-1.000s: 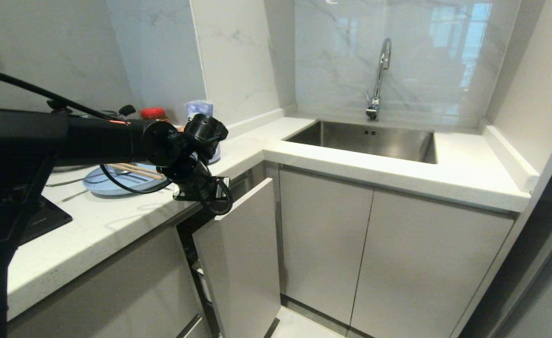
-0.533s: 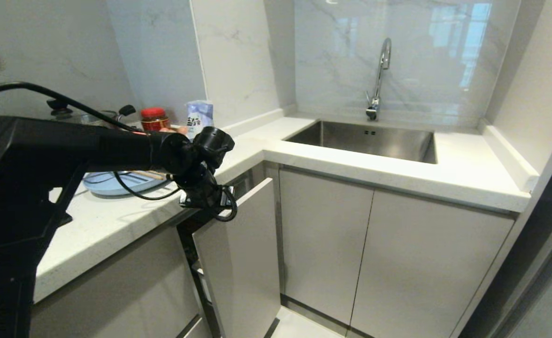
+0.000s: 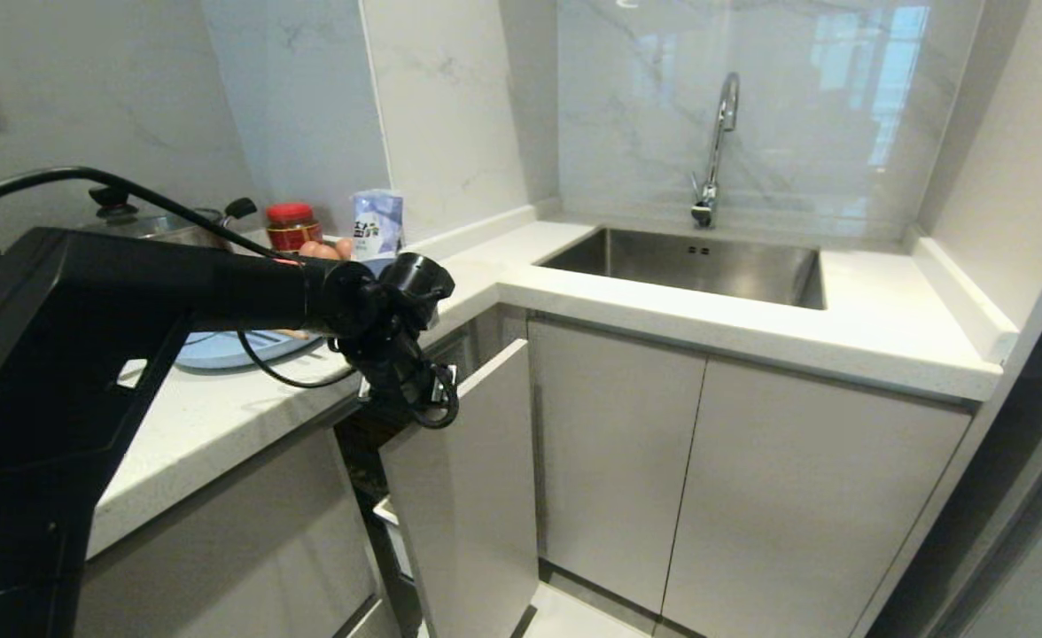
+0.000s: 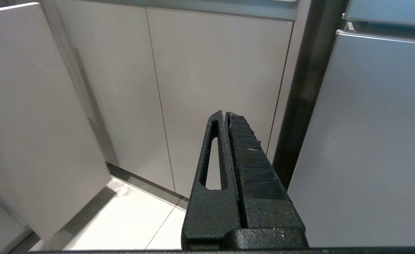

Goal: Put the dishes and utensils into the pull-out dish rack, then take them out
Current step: Open the cupboard

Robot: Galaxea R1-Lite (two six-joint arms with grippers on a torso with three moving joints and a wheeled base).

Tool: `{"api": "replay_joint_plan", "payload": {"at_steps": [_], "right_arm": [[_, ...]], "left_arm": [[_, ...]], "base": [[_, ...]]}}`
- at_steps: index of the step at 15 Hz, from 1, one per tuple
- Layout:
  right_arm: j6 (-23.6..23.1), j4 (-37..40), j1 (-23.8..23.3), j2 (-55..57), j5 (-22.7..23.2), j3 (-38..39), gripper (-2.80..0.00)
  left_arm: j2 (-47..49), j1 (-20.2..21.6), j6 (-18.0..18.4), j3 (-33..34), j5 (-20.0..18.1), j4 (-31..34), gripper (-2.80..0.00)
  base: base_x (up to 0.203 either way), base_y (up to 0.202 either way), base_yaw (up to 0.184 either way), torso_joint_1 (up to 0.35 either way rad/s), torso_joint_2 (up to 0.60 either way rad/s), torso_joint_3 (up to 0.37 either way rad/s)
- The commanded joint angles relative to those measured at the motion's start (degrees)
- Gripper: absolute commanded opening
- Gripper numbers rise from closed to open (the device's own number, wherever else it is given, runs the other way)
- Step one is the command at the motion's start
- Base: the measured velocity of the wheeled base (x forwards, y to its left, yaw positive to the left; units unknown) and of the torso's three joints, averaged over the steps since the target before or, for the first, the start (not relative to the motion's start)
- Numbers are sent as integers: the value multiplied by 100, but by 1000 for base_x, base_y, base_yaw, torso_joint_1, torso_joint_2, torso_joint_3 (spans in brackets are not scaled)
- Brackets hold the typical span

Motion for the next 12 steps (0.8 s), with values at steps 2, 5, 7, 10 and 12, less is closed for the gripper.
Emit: {"api": "replay_joint_plan", "payload": {"at_steps": [2, 5, 7, 10, 12], "right_arm": [[0, 0, 0, 0, 1, 0, -280], [0, 0, 0, 0, 1, 0, -280], [0, 0, 0, 0, 1, 0, -280], [0, 0, 0, 0, 1, 0, -280], [0, 0, 0, 0, 1, 0, -280]], "left_arm": [[-44, -97, -24, 7, -261, 134, -280], [-137, -221, -81, 16, -846, 267, -280], [-149, -331, -179, 19, -1129, 369, -280], [-149, -503, -248, 77, -1476, 405, -280], [-136, -671, -464, 98, -1814, 406, -280]], "base": [[0, 0, 0, 0, 0, 0], [0, 0, 0, 0, 0, 0], [0, 0, 0, 0, 0, 0], [0, 0, 0, 0, 0, 0], [0, 0, 0, 0, 0, 0]]}}
